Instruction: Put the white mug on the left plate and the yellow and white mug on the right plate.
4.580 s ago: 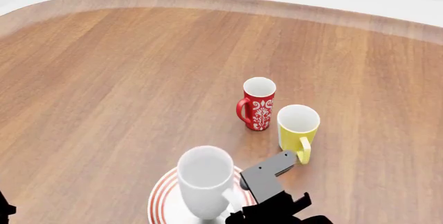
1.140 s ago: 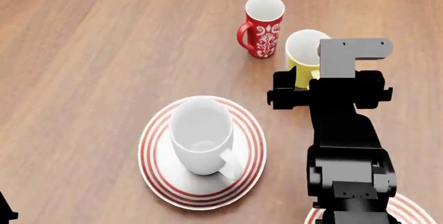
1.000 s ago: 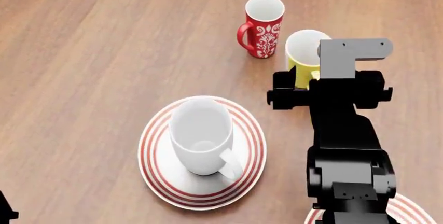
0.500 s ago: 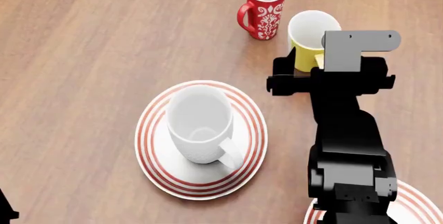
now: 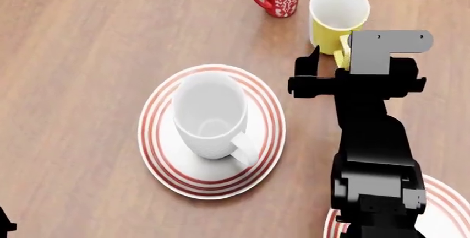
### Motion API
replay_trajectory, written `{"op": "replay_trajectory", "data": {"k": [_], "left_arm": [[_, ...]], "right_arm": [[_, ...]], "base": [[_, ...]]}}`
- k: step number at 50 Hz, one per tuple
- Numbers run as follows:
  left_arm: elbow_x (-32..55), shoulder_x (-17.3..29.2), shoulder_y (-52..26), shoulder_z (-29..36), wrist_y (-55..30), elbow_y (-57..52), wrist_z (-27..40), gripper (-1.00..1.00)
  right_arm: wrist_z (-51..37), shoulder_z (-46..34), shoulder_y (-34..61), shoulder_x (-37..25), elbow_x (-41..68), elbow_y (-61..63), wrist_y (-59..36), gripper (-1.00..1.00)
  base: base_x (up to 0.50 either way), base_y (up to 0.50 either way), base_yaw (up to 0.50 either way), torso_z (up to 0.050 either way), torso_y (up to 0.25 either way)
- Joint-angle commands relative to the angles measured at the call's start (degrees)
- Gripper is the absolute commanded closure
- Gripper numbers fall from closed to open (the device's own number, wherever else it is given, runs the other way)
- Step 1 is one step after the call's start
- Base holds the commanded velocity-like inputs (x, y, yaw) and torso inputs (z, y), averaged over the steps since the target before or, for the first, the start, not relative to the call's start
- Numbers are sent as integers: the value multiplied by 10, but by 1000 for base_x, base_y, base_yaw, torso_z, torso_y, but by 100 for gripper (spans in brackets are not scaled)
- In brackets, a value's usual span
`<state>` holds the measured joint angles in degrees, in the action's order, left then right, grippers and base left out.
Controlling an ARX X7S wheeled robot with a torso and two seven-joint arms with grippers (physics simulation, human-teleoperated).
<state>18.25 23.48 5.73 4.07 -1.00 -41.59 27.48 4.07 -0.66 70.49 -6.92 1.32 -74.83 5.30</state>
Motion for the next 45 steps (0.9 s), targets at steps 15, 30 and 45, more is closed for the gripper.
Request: {"op": "replay_trajectory", "data": {"k": [15, 30, 45], "left_arm": [[22, -1, -8, -7, -5, 3, 10, -100], [19, 0, -7, -2, -2, 3, 10, -100], [16, 2, -7, 3, -1, 2, 10, -100]], "right_arm": [[-1, 6, -1, -2, -3, -1, -4, -100], [3, 23, 0, -6, 8, 0, 34, 100], [12, 51, -68, -11, 38, 96, 70, 100]], "base": [[0, 0, 0, 1, -87], [0, 0, 0, 0, 0], [0, 0, 0, 0, 0]]}}
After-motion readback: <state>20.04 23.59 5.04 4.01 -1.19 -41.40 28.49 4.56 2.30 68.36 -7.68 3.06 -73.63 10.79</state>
